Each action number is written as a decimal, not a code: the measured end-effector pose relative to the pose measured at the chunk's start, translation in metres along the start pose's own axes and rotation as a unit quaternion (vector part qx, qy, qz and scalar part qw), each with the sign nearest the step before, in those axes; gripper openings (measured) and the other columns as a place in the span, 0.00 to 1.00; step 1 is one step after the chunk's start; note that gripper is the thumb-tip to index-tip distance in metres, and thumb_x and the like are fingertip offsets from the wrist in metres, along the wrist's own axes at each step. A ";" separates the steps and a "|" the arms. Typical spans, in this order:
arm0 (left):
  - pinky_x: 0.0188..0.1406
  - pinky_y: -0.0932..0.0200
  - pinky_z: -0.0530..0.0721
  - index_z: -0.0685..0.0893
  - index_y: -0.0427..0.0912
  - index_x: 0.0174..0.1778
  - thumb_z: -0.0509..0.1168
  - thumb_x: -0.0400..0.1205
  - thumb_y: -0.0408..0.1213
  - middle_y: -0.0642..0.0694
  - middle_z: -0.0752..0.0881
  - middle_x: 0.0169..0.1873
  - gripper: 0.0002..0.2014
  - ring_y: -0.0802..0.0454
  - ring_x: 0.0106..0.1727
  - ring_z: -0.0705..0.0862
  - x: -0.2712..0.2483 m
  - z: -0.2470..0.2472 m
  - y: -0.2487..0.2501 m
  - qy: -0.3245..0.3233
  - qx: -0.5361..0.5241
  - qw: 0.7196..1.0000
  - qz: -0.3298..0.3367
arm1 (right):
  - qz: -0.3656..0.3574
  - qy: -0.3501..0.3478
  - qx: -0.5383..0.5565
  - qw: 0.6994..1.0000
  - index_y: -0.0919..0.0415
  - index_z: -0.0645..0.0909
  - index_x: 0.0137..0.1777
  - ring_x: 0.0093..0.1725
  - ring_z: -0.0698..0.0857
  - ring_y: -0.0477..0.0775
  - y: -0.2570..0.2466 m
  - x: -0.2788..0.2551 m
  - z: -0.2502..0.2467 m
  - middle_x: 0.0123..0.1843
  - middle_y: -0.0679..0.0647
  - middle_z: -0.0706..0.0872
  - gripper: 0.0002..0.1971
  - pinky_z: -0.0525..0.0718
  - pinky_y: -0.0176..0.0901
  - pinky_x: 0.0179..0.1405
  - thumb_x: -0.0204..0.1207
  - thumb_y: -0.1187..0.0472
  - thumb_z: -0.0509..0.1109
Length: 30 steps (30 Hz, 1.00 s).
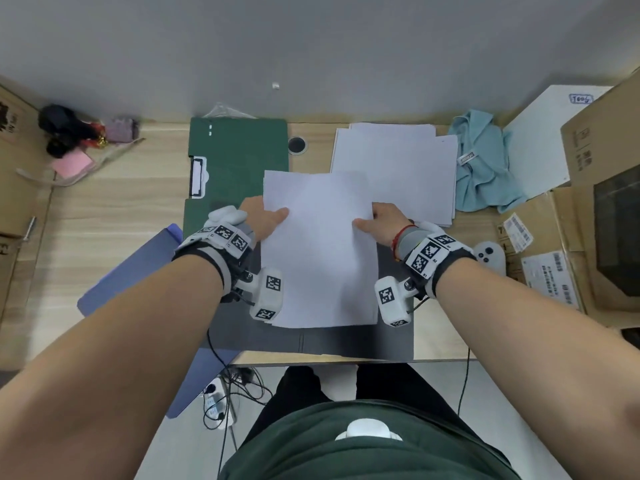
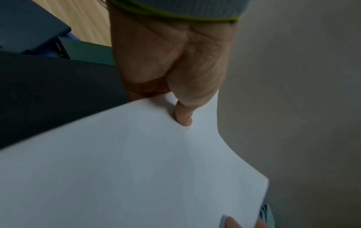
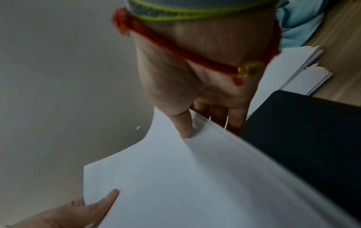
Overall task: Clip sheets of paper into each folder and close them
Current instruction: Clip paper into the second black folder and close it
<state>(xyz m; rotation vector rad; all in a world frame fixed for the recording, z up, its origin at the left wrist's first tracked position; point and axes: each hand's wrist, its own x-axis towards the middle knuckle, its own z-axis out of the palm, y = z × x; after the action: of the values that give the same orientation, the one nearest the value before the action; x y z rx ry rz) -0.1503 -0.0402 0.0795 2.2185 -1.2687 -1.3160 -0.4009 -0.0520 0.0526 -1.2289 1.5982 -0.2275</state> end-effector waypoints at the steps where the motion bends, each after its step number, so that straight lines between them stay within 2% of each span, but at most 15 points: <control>1: 0.66 0.42 0.81 0.84 0.33 0.64 0.68 0.83 0.43 0.36 0.87 0.62 0.19 0.36 0.61 0.85 0.002 0.002 0.000 0.009 0.018 1.000 0.003 | 0.006 -0.003 -0.006 1.000 0.61 0.83 0.50 0.44 0.84 0.55 0.001 0.005 -0.001 0.45 0.54 0.85 0.05 0.84 0.46 0.44 0.78 0.61 0.71; 3: 0.61 0.48 0.81 0.83 0.31 0.64 0.65 0.85 0.41 0.34 0.86 0.61 0.18 0.35 0.60 0.85 0.007 0.005 0.003 0.027 0.049 0.998 0.000 | 0.032 0.001 -0.002 0.999 0.58 0.83 0.54 0.52 0.87 0.59 0.004 0.016 -0.008 0.50 0.55 0.88 0.09 0.86 0.54 0.58 0.75 0.61 0.72; 5: 0.55 0.50 0.78 0.82 0.31 0.64 0.63 0.85 0.41 0.34 0.86 0.61 0.18 0.37 0.58 0.85 0.011 0.009 0.007 0.027 0.077 0.997 -0.005 | 0.047 0.021 -0.024 0.998 0.57 0.81 0.62 0.60 0.86 0.59 0.006 0.027 -0.018 0.59 0.55 0.87 0.16 0.83 0.50 0.65 0.74 0.60 0.74; 7: 0.55 0.49 0.78 0.82 0.31 0.64 0.62 0.86 0.41 0.34 0.86 0.61 0.18 0.37 0.57 0.84 0.018 0.014 0.011 0.023 0.096 0.995 -0.010 | 0.050 0.037 -0.075 0.995 0.58 0.78 0.69 0.64 0.83 0.58 0.007 0.042 -0.032 0.65 0.55 0.84 0.23 0.80 0.43 0.65 0.75 0.59 0.73; 11: 0.65 0.44 0.80 0.80 0.32 0.67 0.61 0.86 0.40 0.35 0.85 0.63 0.18 0.34 0.62 0.83 0.028 0.026 0.017 0.007 0.105 0.994 -0.027 | 0.057 0.057 -0.181 0.980 0.59 0.69 0.78 0.71 0.78 0.60 0.004 0.075 -0.056 0.76 0.58 0.75 0.30 0.76 0.42 0.61 0.75 0.61 0.71; 14: 0.67 0.39 0.79 0.78 0.35 0.71 0.61 0.86 0.44 0.37 0.83 0.66 0.21 0.34 0.64 0.82 0.040 0.036 0.019 -0.012 0.110 0.993 -0.046 | 0.074 0.064 -0.256 0.962 0.57 0.64 0.81 0.72 0.76 0.65 0.002 0.104 -0.066 0.77 0.60 0.69 0.36 0.80 0.50 0.64 0.73 0.61 0.72; 16: 0.66 0.40 0.80 0.78 0.36 0.71 0.61 0.86 0.45 0.38 0.83 0.66 0.21 0.35 0.64 0.82 0.051 0.042 0.019 -0.018 0.117 0.992 -0.048 | 0.084 0.061 -0.322 0.941 0.55 0.62 0.82 0.74 0.72 0.66 0.001 0.126 -0.070 0.78 0.59 0.67 0.39 0.79 0.56 0.68 0.71 0.59 0.74; 20: 0.62 0.45 0.81 0.80 0.36 0.68 0.60 0.86 0.41 0.38 0.85 0.63 0.18 0.35 0.61 0.83 0.068 0.052 0.020 -0.026 0.106 0.993 -0.053 | 0.086 0.057 -0.391 0.915 0.56 0.57 0.83 0.76 0.67 0.66 -0.003 0.162 -0.072 0.79 0.57 0.63 0.45 0.76 0.56 0.66 0.68 0.56 0.76; 23: 0.63 0.45 0.80 0.78 0.36 0.70 0.58 0.87 0.40 0.39 0.84 0.65 0.18 0.35 0.63 0.82 0.077 0.056 0.018 -0.031 0.123 0.990 -0.059 | 0.075 0.055 -0.434 0.896 0.56 0.55 0.83 0.78 0.64 0.65 -0.004 0.181 -0.079 0.79 0.56 0.62 0.49 0.74 0.59 0.71 0.65 0.52 0.77; 26: 0.59 0.49 0.78 0.79 0.35 0.68 0.58 0.87 0.36 0.39 0.84 0.63 0.16 0.35 0.61 0.83 0.082 0.061 0.015 -0.039 0.138 0.987 -0.066 | 0.074 0.042 -0.461 0.884 0.57 0.55 0.82 0.79 0.64 0.67 -0.005 0.193 -0.089 0.80 0.56 0.63 0.51 0.74 0.63 0.72 0.62 0.47 0.78; 30: 0.56 0.49 0.79 0.81 0.31 0.63 0.57 0.86 0.32 0.35 0.86 0.59 0.14 0.36 0.57 0.84 0.090 0.067 0.012 -0.056 0.123 0.988 -0.073 | 0.083 0.026 -0.487 0.869 0.57 0.55 0.82 0.76 0.67 0.67 -0.006 0.205 -0.098 0.80 0.56 0.64 0.54 0.75 0.65 0.70 0.60 0.43 0.80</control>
<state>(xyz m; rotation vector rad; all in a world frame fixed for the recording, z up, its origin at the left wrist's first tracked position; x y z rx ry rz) -0.1923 -0.1052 -0.0021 2.4779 -1.3995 -1.4237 -0.4580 -0.2576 -0.0267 -1.8078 1.9132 0.7653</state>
